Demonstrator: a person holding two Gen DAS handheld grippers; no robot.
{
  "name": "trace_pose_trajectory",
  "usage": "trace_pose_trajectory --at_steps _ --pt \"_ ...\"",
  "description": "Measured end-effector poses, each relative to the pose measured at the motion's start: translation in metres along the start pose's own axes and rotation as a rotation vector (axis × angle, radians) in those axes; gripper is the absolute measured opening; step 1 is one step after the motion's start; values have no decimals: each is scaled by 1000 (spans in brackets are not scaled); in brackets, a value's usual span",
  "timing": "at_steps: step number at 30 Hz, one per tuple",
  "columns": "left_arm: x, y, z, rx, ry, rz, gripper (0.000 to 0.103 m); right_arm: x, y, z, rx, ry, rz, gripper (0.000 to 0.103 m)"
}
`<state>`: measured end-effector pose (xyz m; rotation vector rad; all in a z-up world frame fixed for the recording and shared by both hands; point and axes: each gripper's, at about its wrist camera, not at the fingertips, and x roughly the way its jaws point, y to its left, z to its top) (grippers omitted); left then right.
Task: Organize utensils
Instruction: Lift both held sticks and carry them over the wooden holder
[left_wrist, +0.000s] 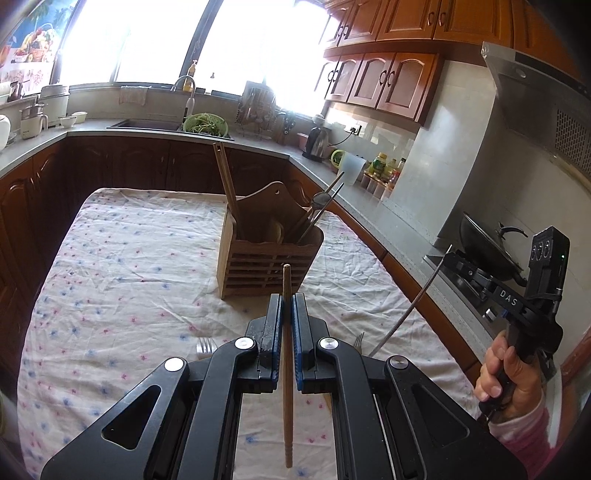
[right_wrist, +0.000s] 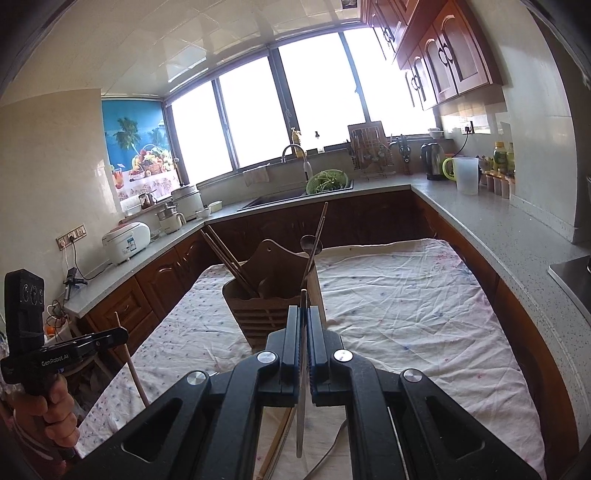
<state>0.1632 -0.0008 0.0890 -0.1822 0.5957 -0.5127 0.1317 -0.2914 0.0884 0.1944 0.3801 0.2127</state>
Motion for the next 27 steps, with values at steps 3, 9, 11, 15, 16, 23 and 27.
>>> trace_pose_trajectory --at_steps 3,9,11,15,16,23,27 --pt "-1 0 5 3 -14 3 4 0 2 4 -4 -11 2 3" --pt "0 -1 17 10 -43 4 4 3 5 11 -7 -24 9 3" --pt "0 -1 21 11 -52 3 4 5 6 13 -7 -25 12 3" --pt "3 1 32 9 -73 4 4 9 9 19 -16 -30 18 3" --pt "4 2 35 6 -79 4 4 11 10 21 -19 -31 19 3" --pt "9 12 66 -11 -146 9 4 26 16 42 -30 -47 34 3" --pt "12 15 90 -4 -191 15 4 35 21 61 -42 -73 48 3"
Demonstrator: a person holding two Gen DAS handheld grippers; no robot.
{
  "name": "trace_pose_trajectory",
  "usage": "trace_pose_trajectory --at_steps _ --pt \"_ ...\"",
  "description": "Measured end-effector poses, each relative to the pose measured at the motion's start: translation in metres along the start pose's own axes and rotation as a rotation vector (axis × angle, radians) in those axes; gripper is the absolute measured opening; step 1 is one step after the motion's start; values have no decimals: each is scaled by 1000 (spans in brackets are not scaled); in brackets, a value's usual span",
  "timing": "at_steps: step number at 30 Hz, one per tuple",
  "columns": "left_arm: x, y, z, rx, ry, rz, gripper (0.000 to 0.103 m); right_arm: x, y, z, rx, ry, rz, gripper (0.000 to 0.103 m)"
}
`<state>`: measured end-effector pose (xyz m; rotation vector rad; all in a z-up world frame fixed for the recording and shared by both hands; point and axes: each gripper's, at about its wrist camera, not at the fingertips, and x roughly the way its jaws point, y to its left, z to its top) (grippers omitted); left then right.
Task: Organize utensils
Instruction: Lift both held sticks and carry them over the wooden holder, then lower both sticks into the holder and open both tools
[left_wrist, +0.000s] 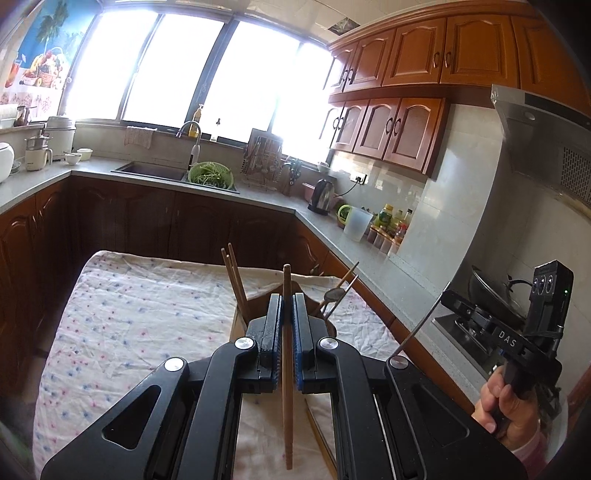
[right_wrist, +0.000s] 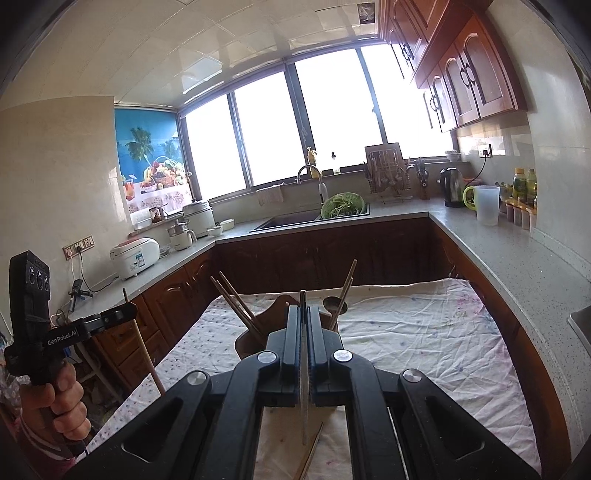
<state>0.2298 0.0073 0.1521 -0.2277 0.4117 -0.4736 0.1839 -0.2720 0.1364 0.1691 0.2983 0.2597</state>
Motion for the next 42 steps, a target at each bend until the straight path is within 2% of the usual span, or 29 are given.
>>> trace_pose_trajectory --at_steps 11,16,20,28,35,40,42 --pt "36 17 69 -37 -149 19 4 41 10 57 -38 -83 16 3" --pt "59 23 83 -42 -200 57 4 65 5 67 -42 -85 13 3" --pt "80 33 72 -62 -216 97 4 82 -1 61 -45 -73 2 3" --pt "106 46 23 -97 -209 135 4 114 -14 25 6 -12 3 3" --pt "125 47 -9 -75 -134 143 4 128 -24 -7 51 43 -6 3" --pt "140 51 -22 -80 -75 135 5 132 -32 -14 78 59 -21 0" --pt "140 50 -22 -75 -78 140 5 135 -35 -15 89 70 -20 0"
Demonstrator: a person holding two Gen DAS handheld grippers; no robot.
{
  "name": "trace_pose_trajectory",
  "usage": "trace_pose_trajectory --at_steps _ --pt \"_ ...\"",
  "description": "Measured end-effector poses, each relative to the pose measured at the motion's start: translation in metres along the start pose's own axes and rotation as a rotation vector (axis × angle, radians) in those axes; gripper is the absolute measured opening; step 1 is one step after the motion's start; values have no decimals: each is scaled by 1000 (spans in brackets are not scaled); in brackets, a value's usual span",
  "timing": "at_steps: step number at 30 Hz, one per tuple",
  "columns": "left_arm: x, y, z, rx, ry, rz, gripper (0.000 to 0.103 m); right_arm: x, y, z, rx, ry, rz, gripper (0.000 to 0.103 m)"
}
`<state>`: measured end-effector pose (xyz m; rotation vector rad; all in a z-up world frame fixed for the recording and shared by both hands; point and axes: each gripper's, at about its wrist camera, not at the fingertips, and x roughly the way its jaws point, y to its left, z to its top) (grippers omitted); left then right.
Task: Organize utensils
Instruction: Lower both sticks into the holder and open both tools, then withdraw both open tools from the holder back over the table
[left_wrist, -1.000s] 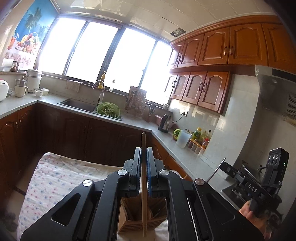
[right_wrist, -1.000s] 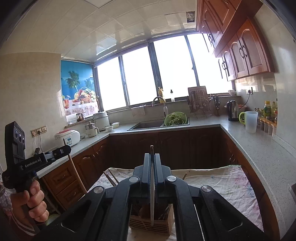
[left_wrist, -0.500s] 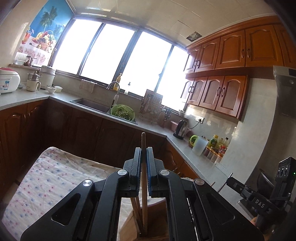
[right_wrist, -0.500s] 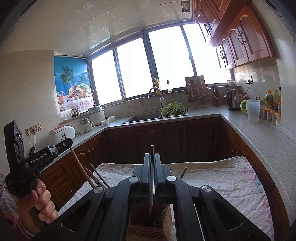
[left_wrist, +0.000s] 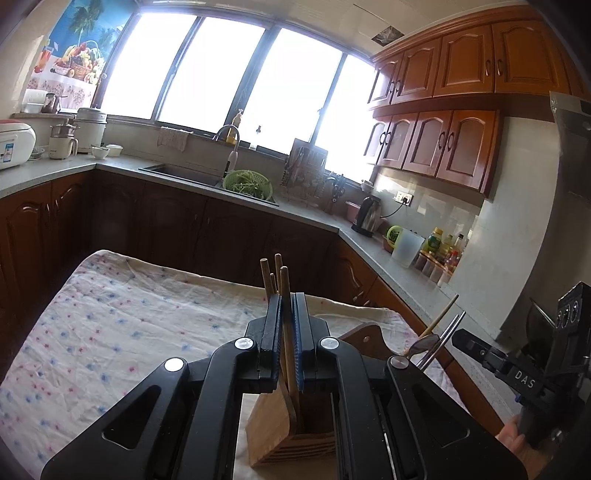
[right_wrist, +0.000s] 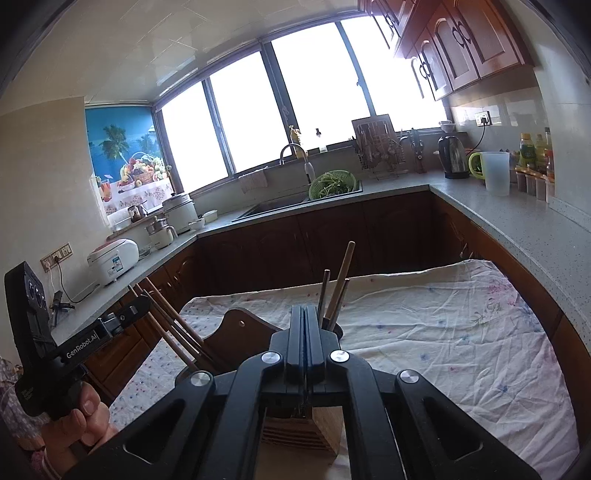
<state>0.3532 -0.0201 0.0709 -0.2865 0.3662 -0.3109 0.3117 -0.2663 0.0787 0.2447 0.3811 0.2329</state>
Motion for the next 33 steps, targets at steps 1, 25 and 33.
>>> trace_pose_trajectory --at_steps 1,25,33 --pt "0 0 1 -3 4 -2 5 1 -1 -1 5 2 -1 0" --pt "-24 6 -10 -12 46 91 66 -5 -16 -10 80 32 9 68" --pt "-55 6 -17 15 40 146 90 -25 -11 -12 81 2 20 84"
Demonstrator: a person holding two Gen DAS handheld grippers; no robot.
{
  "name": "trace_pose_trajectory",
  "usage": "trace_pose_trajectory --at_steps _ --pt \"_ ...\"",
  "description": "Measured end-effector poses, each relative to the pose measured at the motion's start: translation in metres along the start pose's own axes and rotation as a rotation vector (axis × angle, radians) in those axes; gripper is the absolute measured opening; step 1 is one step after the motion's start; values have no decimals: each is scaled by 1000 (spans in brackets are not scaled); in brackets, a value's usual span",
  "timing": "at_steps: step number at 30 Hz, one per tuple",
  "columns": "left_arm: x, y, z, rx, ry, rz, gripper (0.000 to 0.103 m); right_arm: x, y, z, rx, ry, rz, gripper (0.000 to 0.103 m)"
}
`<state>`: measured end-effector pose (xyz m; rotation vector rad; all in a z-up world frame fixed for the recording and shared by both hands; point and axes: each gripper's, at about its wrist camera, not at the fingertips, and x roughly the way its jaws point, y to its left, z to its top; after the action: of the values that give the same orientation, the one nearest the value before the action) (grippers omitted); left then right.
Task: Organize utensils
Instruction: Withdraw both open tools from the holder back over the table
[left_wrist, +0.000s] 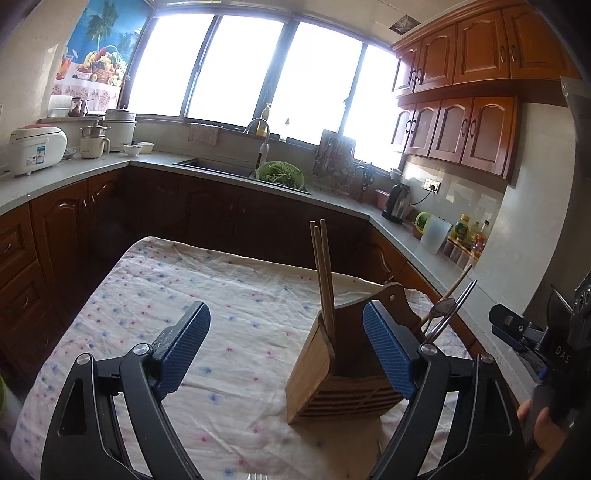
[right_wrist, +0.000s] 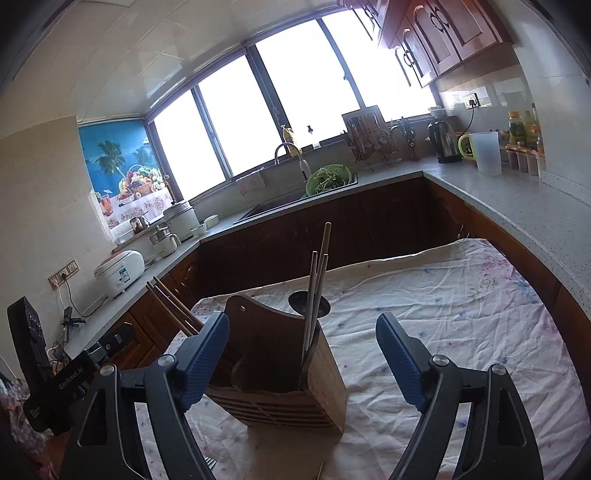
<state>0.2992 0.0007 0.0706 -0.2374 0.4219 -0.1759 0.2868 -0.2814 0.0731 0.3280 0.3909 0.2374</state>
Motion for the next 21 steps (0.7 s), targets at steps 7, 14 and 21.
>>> trace_pose_trajectory --at_steps 7,14,21 --pt "-29 5 -11 -10 2 12 94 -21 5 -11 -11 -8 3 85" --pt "-58 -1 -25 13 -8 -1 98 -46 9 -23 -17 -14 8 87" --pt "-79 -1 -34 12 -14 -14 99 -66 12 -33 -21 -18 7 88"
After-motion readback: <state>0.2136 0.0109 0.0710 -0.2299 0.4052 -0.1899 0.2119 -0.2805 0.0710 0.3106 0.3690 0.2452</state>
